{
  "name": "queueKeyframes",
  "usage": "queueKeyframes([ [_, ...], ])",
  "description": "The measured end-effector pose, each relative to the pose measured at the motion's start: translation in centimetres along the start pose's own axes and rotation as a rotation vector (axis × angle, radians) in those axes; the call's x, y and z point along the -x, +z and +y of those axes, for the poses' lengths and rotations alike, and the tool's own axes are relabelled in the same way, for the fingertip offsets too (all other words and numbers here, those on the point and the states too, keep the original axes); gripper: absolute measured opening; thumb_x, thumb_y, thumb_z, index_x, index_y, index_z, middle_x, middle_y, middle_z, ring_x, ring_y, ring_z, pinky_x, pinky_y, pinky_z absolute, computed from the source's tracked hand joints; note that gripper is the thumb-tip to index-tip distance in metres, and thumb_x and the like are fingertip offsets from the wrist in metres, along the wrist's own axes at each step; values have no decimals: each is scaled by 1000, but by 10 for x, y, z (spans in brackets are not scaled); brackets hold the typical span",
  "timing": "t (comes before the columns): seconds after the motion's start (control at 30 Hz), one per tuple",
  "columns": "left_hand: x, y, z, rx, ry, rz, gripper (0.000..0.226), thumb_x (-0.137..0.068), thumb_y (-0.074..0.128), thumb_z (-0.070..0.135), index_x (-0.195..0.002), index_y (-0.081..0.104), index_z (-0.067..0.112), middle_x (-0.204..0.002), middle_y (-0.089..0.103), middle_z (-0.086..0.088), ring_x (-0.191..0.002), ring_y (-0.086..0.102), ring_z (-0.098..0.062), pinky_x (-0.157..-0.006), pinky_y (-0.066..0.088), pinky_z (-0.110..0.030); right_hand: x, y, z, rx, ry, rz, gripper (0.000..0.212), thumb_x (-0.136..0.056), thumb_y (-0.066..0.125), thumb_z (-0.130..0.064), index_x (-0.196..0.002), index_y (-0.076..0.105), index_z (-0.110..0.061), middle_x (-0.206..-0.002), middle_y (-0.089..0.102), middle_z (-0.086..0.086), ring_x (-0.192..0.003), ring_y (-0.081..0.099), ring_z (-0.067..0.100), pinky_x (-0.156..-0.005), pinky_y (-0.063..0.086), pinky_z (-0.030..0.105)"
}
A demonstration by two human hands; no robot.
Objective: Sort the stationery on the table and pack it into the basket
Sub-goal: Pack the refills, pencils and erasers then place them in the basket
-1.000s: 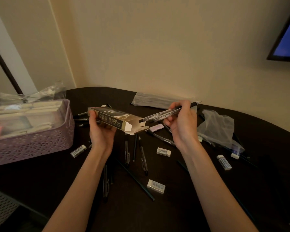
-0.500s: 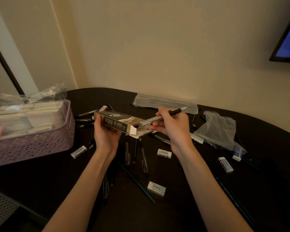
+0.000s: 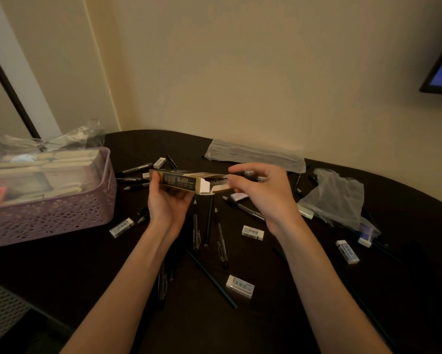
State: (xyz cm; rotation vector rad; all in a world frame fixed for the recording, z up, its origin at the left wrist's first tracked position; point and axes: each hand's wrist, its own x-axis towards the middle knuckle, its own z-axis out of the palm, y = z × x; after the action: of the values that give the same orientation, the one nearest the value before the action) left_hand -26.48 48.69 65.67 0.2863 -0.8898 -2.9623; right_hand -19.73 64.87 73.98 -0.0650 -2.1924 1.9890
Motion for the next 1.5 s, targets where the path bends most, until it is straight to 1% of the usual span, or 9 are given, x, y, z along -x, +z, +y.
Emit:
queueKeyframes([
  [0.17, 3, 4, -7, -20, -94, -15, 51, -99, 44, 43, -139, 40, 12, -130, 56, -18, -114, 61, -31, -80, 55, -39, -2, 9, 12, 331, -248, 170, 12, -79, 77, -17, -86, 69, -22, -88, 63, -12, -85, 55, -5, -70, 36, -4],
  [0.43, -3, 0, 0, 44, -54, 12, 53, -98, 45, 44, -140, 38, 11, -131, 54, -20, -115, 59, -34, -94, 51, -43, -4, 5, 8, 206, -172, 143, 17, -80, 75, -10, -92, 69, -21, -85, 68, -7, -76, 68, 3, -69, 54, 15],
  [0.63, -4, -2, 3, 21, -41, -31, 54, -97, 45, 47, -137, 43, 10, -131, 57, -19, -116, 60, -32, -89, 55, -39, 0, 8, 6, 388, -368, 168, 17, -79, 77, -14, -95, 76, -19, -86, 66, -10, -78, 64, 3, -76, 53, 18],
  [0.73, -3, -3, 1, -16, -58, -62, 51, -97, 44, 47, -133, 45, 11, -134, 55, -19, -121, 58, -32, -102, 47, -41, 0, 12, 10, 494, -452, 200, 20, -79, 77, -18, -99, 76, -20, -88, 63, -7, -76, 61, 4, -75, 52, 19],
  [1.03, -12, -11, 3, -71, -18, -28, 59, -95, 45, 51, -137, 48, 10, -140, 52, -17, -130, 50, -30, -113, 35, -43, 2, 5, 3, 608, -391, -50, 15, -81, 75, -20, -87, 64, -27, -77, 61, -16, -71, 60, -1, -62, 45, 10],
  [1.17, -11, -10, 4, -85, -12, -16, 57, -96, 45, 51, -136, 49, 11, -136, 56, -16, -124, 56, -30, -110, 39, -44, 1, 5, 4, 712, -388, -50, 8, -82, 74, -25, -87, 69, -27, -76, 61, -16, -71, 60, 0, -67, 51, 19],
  [1.33, -4, -4, -1, -129, 2, -36, 55, -98, 44, 49, -136, 46, 10, -132, 58, -17, -117, 61, -29, -97, 51, -41, -3, 10, 17, 754, -359, 132, 9, -81, 75, -29, -83, 67, -24, -81, 58, -13, -74, 56, 3, -68, 50, 23],
  [1.43, -4, -2, 0, -116, 26, -44, 51, -98, 46, 47, -134, 47, 11, -126, 60, -16, -109, 65, -26, -80, 57, -36, -7, 9, 25, 853, -343, 167, 10, -84, 71, -32, -91, 73, -25, -90, 54, -11, -87, 50, 4, -69, 41, 21],
  [1.5, -5, -3, 0, -116, 36, -39, 49, -97, 47, 46, -132, 48, 12, -125, 60, -15, -110, 64, -27, -81, 56, -37, -11, 7, 29, 905, -315, 119, 16, -88, 67, -31, -101, 74, -26, -100, 57, -8, -91, 46, 3, -69, 35, 18],
])
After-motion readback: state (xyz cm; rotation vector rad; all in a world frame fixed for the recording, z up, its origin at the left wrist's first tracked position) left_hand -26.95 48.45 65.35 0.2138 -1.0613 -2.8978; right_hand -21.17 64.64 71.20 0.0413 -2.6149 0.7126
